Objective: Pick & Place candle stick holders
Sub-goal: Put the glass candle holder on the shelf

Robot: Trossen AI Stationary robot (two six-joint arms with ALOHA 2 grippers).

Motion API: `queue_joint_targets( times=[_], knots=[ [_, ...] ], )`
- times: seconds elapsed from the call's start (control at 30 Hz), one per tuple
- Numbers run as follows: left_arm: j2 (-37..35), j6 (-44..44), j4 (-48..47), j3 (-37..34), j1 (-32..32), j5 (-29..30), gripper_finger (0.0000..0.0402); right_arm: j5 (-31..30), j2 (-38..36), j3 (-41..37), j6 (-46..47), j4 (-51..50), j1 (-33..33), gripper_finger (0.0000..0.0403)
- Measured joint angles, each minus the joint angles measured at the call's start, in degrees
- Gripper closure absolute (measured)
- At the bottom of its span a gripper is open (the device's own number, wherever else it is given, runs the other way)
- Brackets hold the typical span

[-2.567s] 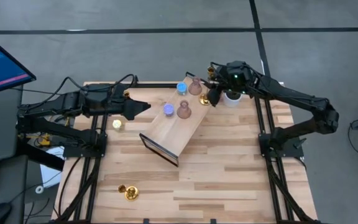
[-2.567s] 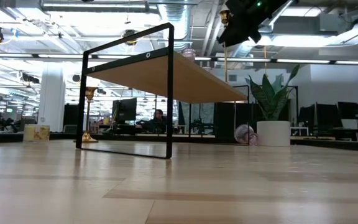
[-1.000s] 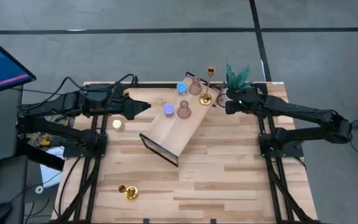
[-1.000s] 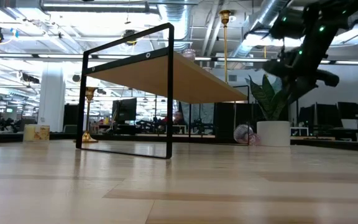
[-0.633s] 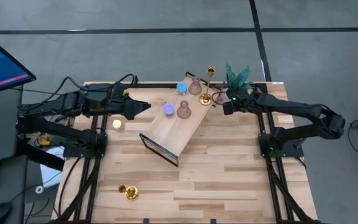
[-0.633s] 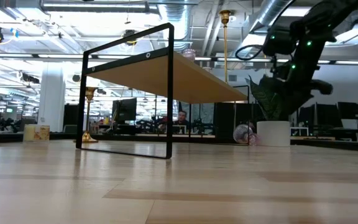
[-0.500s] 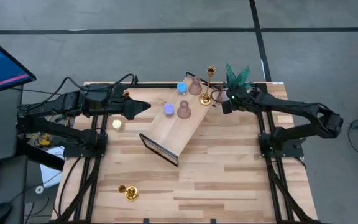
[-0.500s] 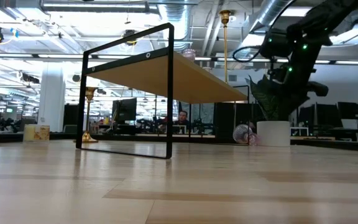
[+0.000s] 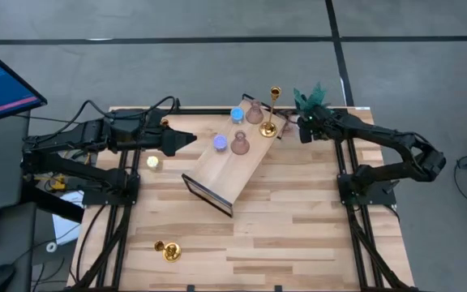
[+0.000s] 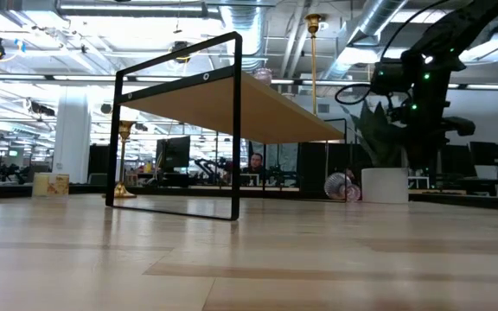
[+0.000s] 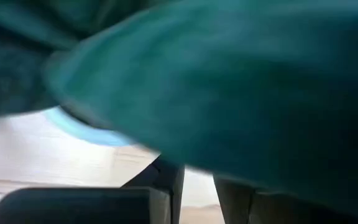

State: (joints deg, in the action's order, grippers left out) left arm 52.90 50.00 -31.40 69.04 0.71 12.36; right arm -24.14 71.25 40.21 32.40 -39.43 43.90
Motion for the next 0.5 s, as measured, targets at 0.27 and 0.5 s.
queue_joint_targets(
  times=[0.27, 0.5],
  knots=[
    [0.0, -0.1, 0.0, 0.0, 0.0, 0.0, 0.0202, 1.6, -8.2, 0.2, 1.0, -7.4, 0.9, 0.0333],
    [0.0, -0.2, 0.0, 0.0, 0.0, 0.0, 0.0202, 19.0, -18.9, 10.0, 5.3, -15.4, -1.4, 0.0333]
  ],
)
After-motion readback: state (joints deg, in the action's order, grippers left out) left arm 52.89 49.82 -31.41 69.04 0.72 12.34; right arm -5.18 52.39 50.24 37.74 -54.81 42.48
